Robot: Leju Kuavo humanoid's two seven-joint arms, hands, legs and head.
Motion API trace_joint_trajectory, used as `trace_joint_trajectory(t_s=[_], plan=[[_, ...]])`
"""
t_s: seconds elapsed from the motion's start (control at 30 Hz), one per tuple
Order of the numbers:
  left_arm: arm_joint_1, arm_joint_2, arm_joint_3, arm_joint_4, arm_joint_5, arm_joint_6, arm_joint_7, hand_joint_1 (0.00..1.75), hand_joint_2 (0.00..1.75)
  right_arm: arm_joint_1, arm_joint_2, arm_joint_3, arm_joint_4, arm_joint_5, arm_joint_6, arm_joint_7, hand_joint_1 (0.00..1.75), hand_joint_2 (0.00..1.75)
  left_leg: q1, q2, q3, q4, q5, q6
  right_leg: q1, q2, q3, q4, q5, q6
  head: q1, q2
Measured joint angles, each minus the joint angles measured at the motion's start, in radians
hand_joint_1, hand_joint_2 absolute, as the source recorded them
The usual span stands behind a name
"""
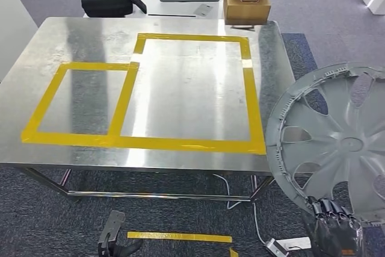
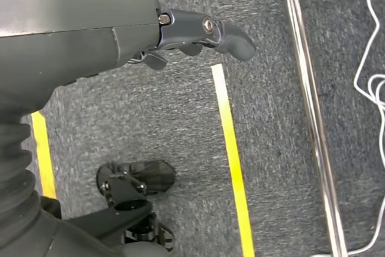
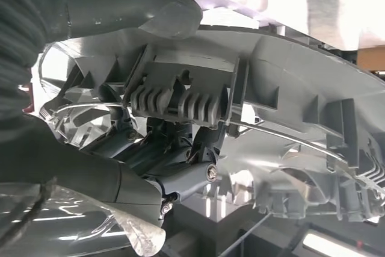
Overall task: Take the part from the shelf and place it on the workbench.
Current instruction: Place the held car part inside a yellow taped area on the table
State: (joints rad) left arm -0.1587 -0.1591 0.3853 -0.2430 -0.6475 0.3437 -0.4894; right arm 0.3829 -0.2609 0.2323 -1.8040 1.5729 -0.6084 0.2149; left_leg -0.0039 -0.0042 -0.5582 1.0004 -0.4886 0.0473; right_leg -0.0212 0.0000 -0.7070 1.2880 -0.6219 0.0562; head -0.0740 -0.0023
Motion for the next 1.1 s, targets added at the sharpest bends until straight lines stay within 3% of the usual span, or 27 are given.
trace_joint_trajectory(t_s=[0.03, 0.1, 0.17, 0.33, 0.37, 0.43, 0.47, 0.5, 0.53, 0.57, 0.63, 0.67, 0.7, 0.83, 0.9, 0.97, 1.0, 1.03, 1.1], plan=[[0.000, 0.000, 0.000, 0.000, 0.000, 0.000, 0.000, 0.00, 1.75, 0.000, 0.000, 0.000, 0.000, 0.000, 0.000, 0.000, 1.75, 1.75, 0.001, -0.001, 0.005, 0.001, -0.005, -0.001, -0.001, 0.000, 0.002, -0.020, 0.028, 0.002, 0.000, 0.000], [0.001, 0.000, 0.000, 0.000, 0.000, 0.000, 0.000, 0.00, 1.75, 0.000, 0.000, 0.000, 0.000, -0.001, 0.000, 0.000, 1.75, 1.75, 0.003, -0.002, 0.020, 0.004, -0.018, -0.009, -0.004, -0.002, 0.054, -0.145, 0.106, 0.004, 0.000, 0.000], [-0.001, 0.000, 0.000, 0.000, 0.000, 0.000, 0.001, 0.00, 1.75, -0.002, 0.000, -0.001, 0.000, 0.000, 0.001, -0.001, 1.75, 1.75, 0.000, -0.004, 0.025, 0.012, -0.030, -0.021, -0.004, -0.001, 0.105, -0.243, 0.135, -0.001, 0.003, 0.000], [-0.003, 0.001, 0.000, 0.000, 0.000, 0.001, 0.002, 0.00, 1.75, 0.001, 0.000, -0.001, -0.003, 0.000, 0.001, -0.002, 1.75, 1.75, -0.001, -0.003, 0.017, 0.042, -0.056, -0.038, -0.003, 0.002, 0.123, -0.261, 0.120, -0.032, -0.001, 0.000], [-0.003, 0.001, 0.000, 0.000, 0.000, 0.001, 0.002, 0.00, 1.75, 0.001, 0.000, -0.001, -0.003, -0.001, 0.001, -0.001, 1.75, 1.75, 0.000, -0.002, -0.001, 0.083, -0.079, -0.043, -0.005, 0.000, 0.127, -0.263, 0.118, -0.037, -0.003, 0.000], [-0.002, 0.001, 0.000, 0.000, 0.000, 0.002, 0.002, 0.00, 1.75, 0.000, 0.000, -0.002, -0.003, -0.001, 0.001, 0.000, 1.75, 1.75, 0.002, -0.001, -0.070, 0.220, -0.134, -0.050, -0.003, -0.001, 0.133, -0.263, 0.112, -0.045, -0.005, 0.000], [0.000, 0.001, 0.000, 0.000, 0.000, 0.002, 0.002, 0.00, 1.75, 0.000, 0.000, -0.002, -0.003, -0.001, 0.001, 0.000, 1.75, 1.75, 0.002, -0.001, -0.105, 0.282, -0.151, -0.050, -0.002, -0.001, 0.136, -0.263, 0.110, -0.047, -0.005, 0.000], [0.001, 0.001, 0.000, 0.000, 0.000, 0.002, 0.002, 0.00, 1.75, 0.001, 0.000, -0.002, -0.003, -0.001, 0.002, 0.000, 1.75, 1.75, 0.002, -0.001, -0.128, 0.316, -0.149, -0.049, -0.001, 0.000, 0.140, -0.263, 0.107, -0.049, -0.005, 0.000], [0.002, 0.001, 0.000, 0.000, 0.001, 0.003, 0.002, 0.00, 1.75, 0.001, 0.000, -0.001, -0.003, -0.001, 0.002, 0.000, 1.75, 1.75, 0.002, -0.001, -0.133, 0.308, -0.125, -0.045, 0.001, 0.001, 0.145, -0.263, 0.103, -0.049, -0.005, 0.000], [0.003, 0.001, 0.000, 0.000, 0.001, 0.004, 0.002, 0.00, 1.75, 0.002, 0.000, -0.001, -0.003, -0.001, 0.002, 0.000, 1.75, 1.75, 0.000, -0.001, -0.120, 0.263, -0.084, -0.039, 0.003, 0.002, 0.153, -0.263, 0.099, -0.049, -0.005, 0.000], [0.002, 0.002, 0.000, 0.000, 0.001, 0.005, 0.002, 0.00, 1.75, 0.001, 0.000, -0.001, -0.003, -0.001, 0.003, 0.000, 1.75, 1.75, -0.007, 0.000, -0.074, 0.133, -0.004, -0.018, 0.007, 0.004, 0.165, -0.264, 0.090, -0.047, -0.004, 0.000], [0.001, 0.003, 0.000, 0.000, 0.001, 0.006, 0.001, 0.00, 1.75, 0.001, 0.000, -0.001, -0.003, -0.001, 0.003, 0.000, 1.75, 1.75, -0.010, 0.000, -0.054, 0.082, 0.013, -0.009, 0.009, 0.004, 0.168, -0.264, 0.087, -0.043, -0.004, 0.000], [0.001, 0.004, 0.000, 0.000, 0.001, 0.006, 0.001, 0.00, 1.75, 0.000, 0.000, -0.001, -0.003, 0.000, 0.003, 0.000, 1.75, 1.75, -0.013, 0.001, -0.044, 0.055, 0.016, -0.003, 0.009, 0.003, 0.167, -0.265, 0.085, -0.039, -0.003, 0.000], [0.001, 0.002, 0.000, 0.000, 0.002, 0.007, 0.001, 0.00, 1.75, 0.001, 0.000, -0.001, -0.004, -0.001, 0.003, 0.000, 1.75, 1.75, -0.009, 0.001, -0.027, 0.018, 0.010, 0.000, 0.007, 0.000, 0.157, -0.255, 0.073, -0.017, -0.002, 0.000], [0.000, 0.000, 0.000, 0.000, 0.002, 0.007, 0.001, 0.00, 1.75, 0.001, 0.000, -0.002, -0.005, -0.001, 0.004, 0.000, 1.75, 1.75, -0.004, 0.001, -0.015, 0.005, 0.013, 0.003, 0.005, 0.000, 0.112, -0.169, 0.032, -0.008, 0.000, 0.000], [-0.001, -0.001, 0.000, 0.000, 0.002, 0.008, 0.000, 0.00, 1.75, 0.001, 0.000, -0.002, -0.005, 0.000, 0.004, -0.002, 1.75, 1.75, -0.004, 0.001, -0.012, 0.005, 0.010, 0.006, 0.004, 0.000, 0.039, -0.042, -0.013, 0.000, 0.000, 0.000], [-0.001, -0.002, 0.000, 0.000, 0.002, 0.007, 0.000, 0.00, 1.75, 0.001, 0.000, -0.002, -0.005, 0.000, 0.004, -0.002, 1.75, 1.75, -0.004, 0.001, -0.011, 0.005, 0.007, 0.006, 0.002, 0.000, 0.011, -0.005, -0.015, 0.004, 0.000, 0.000], [0.000, -0.002, 0.000, 0.000, 0.003, 0.007, 0.000, 0.00, 1.75, 0.001, 0.000, -0.002, -0.005, 0.000, 0.004, -0.002, 1.75, 1.75, -0.003, 0.001, -0.008, 0.006, 0.004, 0.005, 0.000, 0.000, 0.001, -0.003, 0.002, 0.008, 0.000, 0.000], [0.001, -0.003, 0.000, 0.000, 0.003, 0.008, 0.000, 0.00, 1.75, 0.001, 0.000, -0.002, -0.005, -0.001, 0.004, -0.002, 1.75, 1.75, 0.000, -0.001, 0.001, 0.011, -0.007, -0.003, -0.005, -0.002, 0.038, -0.108, 0.081, 0.013, 0.000, 0.000]])
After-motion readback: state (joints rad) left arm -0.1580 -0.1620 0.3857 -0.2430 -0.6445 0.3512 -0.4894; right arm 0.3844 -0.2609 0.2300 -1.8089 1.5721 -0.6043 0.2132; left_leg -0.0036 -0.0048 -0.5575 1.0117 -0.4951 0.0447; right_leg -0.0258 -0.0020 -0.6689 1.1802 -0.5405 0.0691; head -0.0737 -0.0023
